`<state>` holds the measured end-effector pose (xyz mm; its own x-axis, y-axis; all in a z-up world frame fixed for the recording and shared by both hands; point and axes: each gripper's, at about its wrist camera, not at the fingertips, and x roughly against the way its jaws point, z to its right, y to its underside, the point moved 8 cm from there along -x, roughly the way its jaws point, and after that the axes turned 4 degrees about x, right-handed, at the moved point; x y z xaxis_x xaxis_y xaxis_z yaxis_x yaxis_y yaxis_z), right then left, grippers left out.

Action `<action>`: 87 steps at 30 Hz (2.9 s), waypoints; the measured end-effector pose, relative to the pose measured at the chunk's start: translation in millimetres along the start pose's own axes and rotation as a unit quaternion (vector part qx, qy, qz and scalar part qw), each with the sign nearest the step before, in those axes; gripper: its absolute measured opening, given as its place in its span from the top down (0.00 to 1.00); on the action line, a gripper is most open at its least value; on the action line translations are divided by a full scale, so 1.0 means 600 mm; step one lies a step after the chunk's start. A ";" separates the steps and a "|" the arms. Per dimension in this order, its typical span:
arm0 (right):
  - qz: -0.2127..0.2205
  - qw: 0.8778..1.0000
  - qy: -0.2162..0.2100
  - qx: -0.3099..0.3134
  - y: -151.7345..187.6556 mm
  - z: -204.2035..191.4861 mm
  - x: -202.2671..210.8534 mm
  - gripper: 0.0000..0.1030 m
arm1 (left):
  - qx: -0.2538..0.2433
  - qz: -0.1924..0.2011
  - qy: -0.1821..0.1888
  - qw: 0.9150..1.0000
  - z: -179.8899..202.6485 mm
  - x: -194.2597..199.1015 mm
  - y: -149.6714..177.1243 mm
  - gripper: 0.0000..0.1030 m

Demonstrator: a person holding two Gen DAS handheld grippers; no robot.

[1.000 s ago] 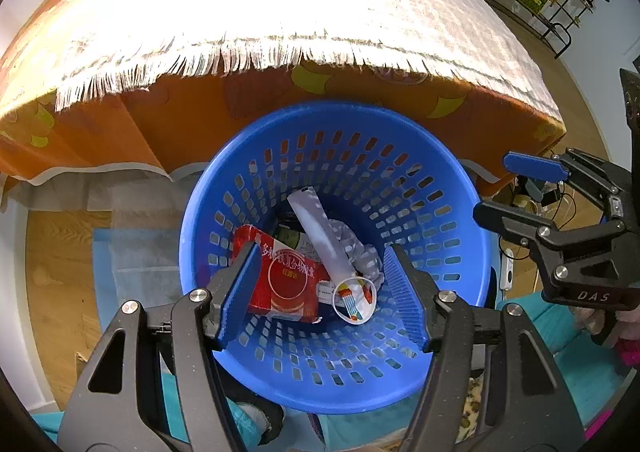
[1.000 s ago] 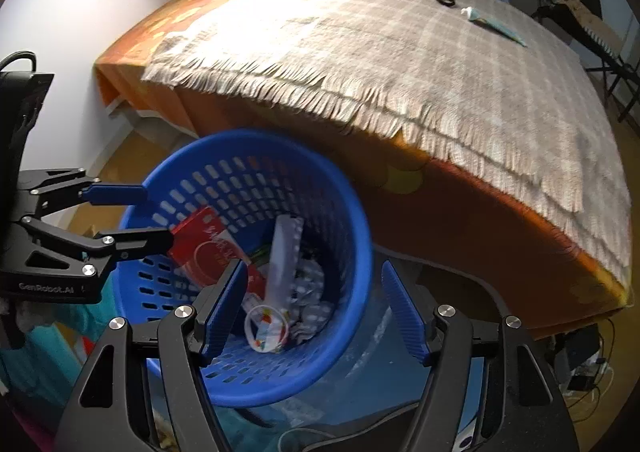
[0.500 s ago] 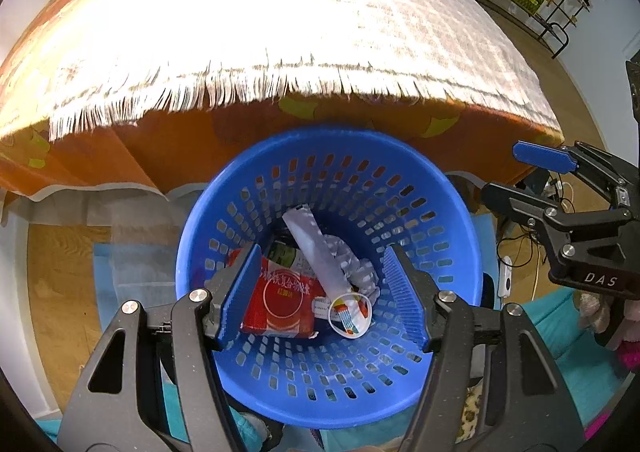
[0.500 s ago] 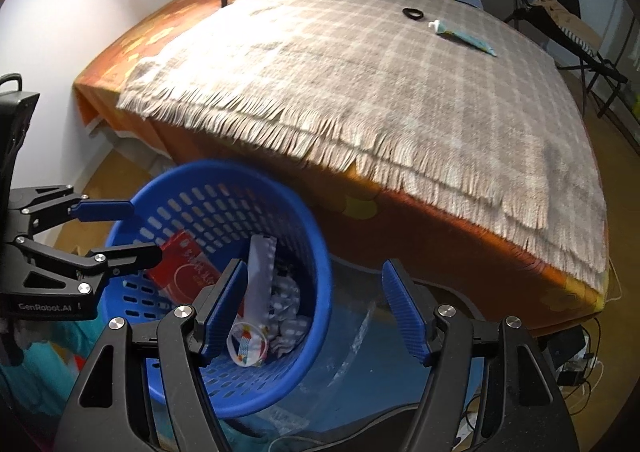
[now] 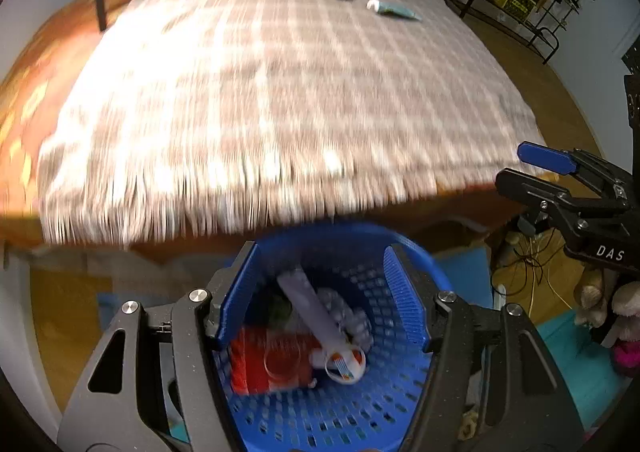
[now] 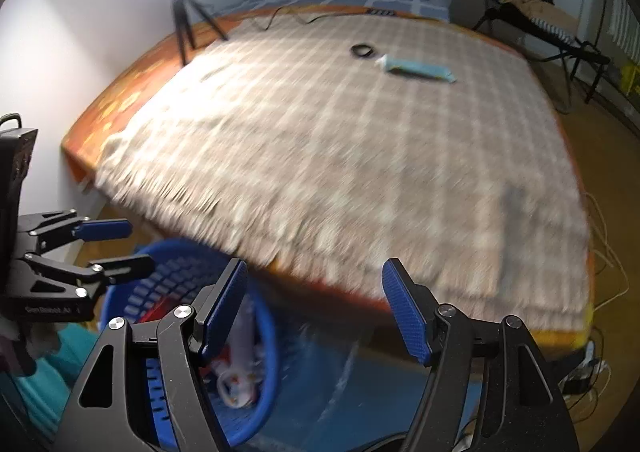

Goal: Collect trash
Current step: 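Move both tools back over the blanket toward the toothpaste tube and hair tie, then grasp the blue toothpaste tube with the right tool, then grasp the black hair tie with the left tool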

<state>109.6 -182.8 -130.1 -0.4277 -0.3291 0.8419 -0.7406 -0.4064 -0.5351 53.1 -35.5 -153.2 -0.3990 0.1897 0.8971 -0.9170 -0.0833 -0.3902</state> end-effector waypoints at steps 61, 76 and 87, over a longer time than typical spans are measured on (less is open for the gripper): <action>0.011 0.985 0.004 -0.170 -0.285 0.260 -0.252 0.94 | -0.044 0.079 0.033 0.995 0.067 -0.222 -0.495 0.48; 0.018 0.989 0.011 -0.144 -0.255 0.255 -0.226 0.95 | -0.099 0.085 -0.039 0.991 0.100 -0.280 -0.505 0.95; 0.030 0.991 0.003 -0.132 -0.245 0.225 -0.177 0.95 | -0.078 0.109 -0.015 0.991 0.089 -0.199 -0.482 0.95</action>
<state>333.5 -203.1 -150.3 -0.4769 -0.3401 0.8105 -0.8238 -0.1484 -0.5471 365.7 -86.3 -136.5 -0.5895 0.1550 0.7928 -0.7989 0.0331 -0.6005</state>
